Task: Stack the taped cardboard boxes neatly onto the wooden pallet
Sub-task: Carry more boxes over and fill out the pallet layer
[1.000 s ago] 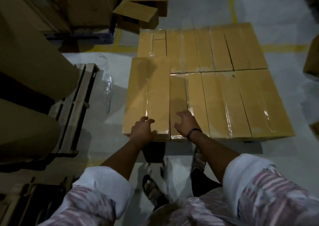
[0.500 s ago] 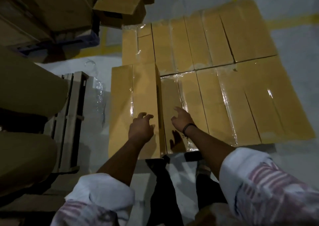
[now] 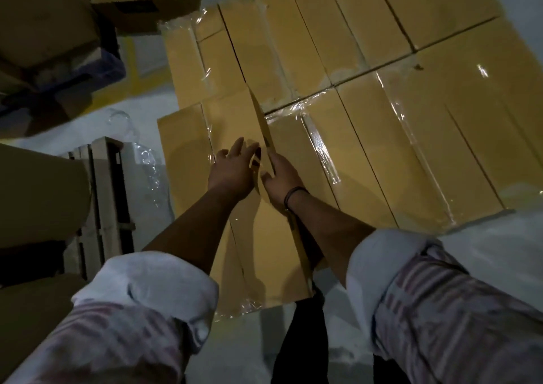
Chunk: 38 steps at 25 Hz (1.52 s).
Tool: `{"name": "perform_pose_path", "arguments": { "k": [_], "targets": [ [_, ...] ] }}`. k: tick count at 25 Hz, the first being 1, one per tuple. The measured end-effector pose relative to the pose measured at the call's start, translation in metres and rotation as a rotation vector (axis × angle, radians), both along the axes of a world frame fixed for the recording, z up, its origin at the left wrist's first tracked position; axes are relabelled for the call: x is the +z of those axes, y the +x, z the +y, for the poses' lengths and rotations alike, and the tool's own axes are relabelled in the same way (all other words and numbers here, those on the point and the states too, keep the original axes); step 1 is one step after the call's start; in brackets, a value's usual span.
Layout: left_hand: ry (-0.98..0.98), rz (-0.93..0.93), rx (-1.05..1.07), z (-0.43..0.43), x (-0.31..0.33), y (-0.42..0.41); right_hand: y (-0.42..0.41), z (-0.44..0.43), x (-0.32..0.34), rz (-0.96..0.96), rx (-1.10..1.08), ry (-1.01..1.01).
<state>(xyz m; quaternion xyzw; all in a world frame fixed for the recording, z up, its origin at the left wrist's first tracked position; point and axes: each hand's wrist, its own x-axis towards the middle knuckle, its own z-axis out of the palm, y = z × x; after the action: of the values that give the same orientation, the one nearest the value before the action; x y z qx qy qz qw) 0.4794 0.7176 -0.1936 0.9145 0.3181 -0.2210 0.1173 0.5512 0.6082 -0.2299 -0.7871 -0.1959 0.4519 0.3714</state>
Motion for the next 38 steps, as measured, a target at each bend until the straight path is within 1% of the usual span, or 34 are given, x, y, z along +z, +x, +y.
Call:
{"name": "perform_pose_path", "arguments": {
  "k": [3, 9, 15, 22, 27, 29, 34, 35, 38],
  "targets": [
    [-0.029, 0.016, 0.024, 0.001, -0.009, -0.004, -0.009, 0.001, 0.002, 0.011, 0.037, -0.011],
    [-0.097, 0.013, 0.102, -0.001, -0.020, -0.016, -0.009, 0.006, -0.001, -0.032, 0.131, -0.020],
    [-0.065, -0.012, 0.111, -0.003, -0.027, -0.018, -0.006, 0.004, -0.004, -0.053, 0.163, -0.018],
    [-0.054, -0.014, 0.129, -0.002, -0.028, -0.019, 0.002, 0.003, -0.004, -0.054, 0.276, -0.017],
    [-0.047, -0.017, 0.146, -0.012, -0.028, -0.018, 0.006, 0.000, -0.007, -0.076, 0.313, -0.029],
    [-0.048, -0.018, 0.157, -0.021, -0.026, -0.021, 0.005, -0.005, -0.009, -0.141, 0.334, -0.015],
    [-0.030, -0.057, 0.229, -0.059, -0.020, -0.047, -0.014, -0.028, -0.011, -0.434, 0.483, 0.044],
    [-0.022, -0.080, 0.270, -0.069, -0.018, -0.054, -0.017, -0.033, -0.008, -0.461, 0.525, 0.058],
    [0.008, -0.158, 0.441, -0.106, -0.006, -0.085, -0.025, -0.057, 0.007, -0.462, 0.679, 0.071]
  ]
}}
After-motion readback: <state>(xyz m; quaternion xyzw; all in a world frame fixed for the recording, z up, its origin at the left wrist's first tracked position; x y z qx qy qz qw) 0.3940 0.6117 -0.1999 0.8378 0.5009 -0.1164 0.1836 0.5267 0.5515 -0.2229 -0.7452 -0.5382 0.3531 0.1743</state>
